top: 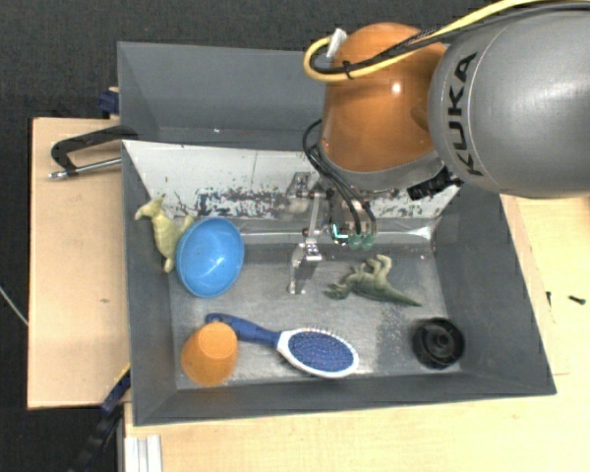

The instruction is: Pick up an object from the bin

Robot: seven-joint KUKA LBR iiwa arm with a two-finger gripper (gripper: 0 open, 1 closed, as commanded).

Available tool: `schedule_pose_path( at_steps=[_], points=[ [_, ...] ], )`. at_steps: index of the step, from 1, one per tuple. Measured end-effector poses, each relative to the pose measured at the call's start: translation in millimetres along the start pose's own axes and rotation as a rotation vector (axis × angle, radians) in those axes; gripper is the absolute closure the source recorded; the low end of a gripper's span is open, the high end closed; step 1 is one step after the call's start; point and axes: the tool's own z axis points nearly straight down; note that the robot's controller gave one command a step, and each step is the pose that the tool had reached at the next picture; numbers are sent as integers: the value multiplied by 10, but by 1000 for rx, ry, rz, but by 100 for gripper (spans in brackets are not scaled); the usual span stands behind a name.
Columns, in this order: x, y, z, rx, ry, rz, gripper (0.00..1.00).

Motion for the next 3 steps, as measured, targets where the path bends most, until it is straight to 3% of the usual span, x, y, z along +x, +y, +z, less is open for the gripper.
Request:
schedule_pose_path(
  at_steps=[1, 2, 3],
  points=[
    [292, 452, 1429, -1, -15, -175, 0],
    [261, 449, 1386, -3, -24, -172, 100],
    [252, 612, -101, -3, -21, -196, 100]
  ],
)
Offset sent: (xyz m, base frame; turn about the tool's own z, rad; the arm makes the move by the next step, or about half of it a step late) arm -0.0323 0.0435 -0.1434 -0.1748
